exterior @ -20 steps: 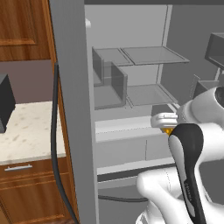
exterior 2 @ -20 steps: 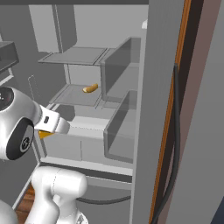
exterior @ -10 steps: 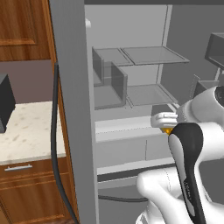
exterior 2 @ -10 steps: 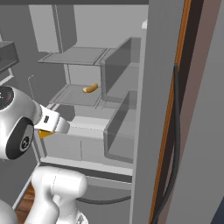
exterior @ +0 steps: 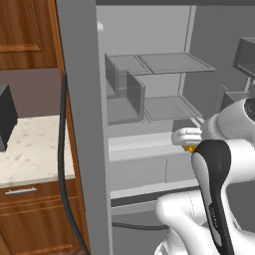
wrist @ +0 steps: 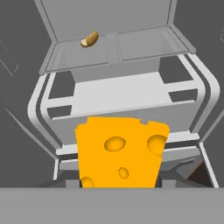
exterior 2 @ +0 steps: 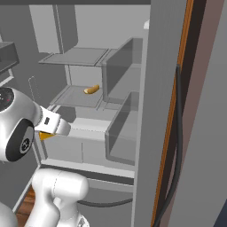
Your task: Pick the cheese from the fridge and the cheese grater from the cabinet and place them next to the salad bowl.
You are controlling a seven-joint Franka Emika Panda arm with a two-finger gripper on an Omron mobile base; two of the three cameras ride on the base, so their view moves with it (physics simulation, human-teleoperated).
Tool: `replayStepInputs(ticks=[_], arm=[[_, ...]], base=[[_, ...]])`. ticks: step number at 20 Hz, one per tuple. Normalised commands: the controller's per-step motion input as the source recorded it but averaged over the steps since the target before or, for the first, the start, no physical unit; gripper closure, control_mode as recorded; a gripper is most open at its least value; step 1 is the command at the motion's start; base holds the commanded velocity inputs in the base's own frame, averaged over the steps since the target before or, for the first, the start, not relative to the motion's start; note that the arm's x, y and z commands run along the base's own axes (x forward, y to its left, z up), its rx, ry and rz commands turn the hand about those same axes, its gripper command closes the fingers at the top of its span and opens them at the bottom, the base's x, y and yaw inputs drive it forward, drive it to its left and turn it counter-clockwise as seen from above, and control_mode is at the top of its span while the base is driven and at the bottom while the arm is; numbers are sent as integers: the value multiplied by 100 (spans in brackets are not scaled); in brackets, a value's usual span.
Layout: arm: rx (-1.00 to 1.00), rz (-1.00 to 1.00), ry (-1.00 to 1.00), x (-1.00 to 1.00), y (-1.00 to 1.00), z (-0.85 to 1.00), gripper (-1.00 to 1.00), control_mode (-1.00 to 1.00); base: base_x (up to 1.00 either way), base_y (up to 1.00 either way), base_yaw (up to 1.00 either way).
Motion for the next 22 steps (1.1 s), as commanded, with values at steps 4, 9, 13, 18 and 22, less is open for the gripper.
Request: replayStepInputs(ticks=[4, 9, 13, 18, 22], arm=[[0, 0, 0, 0, 0, 0, 100, 100], [0, 0, 0, 0, 0, 0, 100, 100], [0, 0, 0, 0, 0, 0, 100, 100], [0, 0, 0, 0, 0, 0, 100, 100], [0, 0, 0, 0, 0, 0, 100, 100]], base=[[0, 0, 0], [0, 0, 0], [0, 0, 0], [-11, 0, 0], [-46, 0, 0]])
